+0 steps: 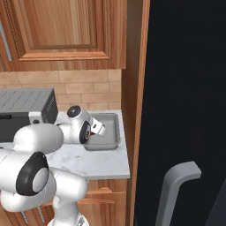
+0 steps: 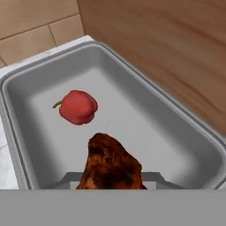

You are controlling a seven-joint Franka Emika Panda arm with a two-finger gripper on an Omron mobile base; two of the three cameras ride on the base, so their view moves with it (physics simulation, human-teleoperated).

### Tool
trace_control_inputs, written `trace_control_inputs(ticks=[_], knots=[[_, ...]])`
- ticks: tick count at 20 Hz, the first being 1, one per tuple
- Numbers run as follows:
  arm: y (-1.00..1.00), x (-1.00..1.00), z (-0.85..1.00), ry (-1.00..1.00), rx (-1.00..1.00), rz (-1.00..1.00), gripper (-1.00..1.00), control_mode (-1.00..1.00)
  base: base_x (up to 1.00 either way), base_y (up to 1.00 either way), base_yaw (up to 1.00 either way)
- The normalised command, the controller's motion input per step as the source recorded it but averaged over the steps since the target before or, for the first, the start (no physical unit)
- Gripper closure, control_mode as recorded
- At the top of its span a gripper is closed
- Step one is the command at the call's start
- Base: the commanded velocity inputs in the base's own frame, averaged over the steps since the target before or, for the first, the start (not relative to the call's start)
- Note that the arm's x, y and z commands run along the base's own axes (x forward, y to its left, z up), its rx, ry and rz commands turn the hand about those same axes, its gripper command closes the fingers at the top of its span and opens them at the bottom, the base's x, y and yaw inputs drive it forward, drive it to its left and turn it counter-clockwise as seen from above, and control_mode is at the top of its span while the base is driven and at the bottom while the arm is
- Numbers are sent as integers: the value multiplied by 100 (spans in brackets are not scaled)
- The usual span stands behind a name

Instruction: Place one bell pepper and one chicken drumstick in each tupperware on the nearby counter, to pack two identical lunches.

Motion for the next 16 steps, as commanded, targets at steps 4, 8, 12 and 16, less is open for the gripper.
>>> trace_control_inputs(ticks=[4,8,12,16], knots=[[-14,12,-12,1,0,-2,100,-100,0,0,0],[-17,19,-4,1,0,-4,100,-100,0,0,0],[-12,17,-10,2,0,-3,100,-100,0,0,0],[0,23,-21,0,0,-4,100,-100,0,0,0]])
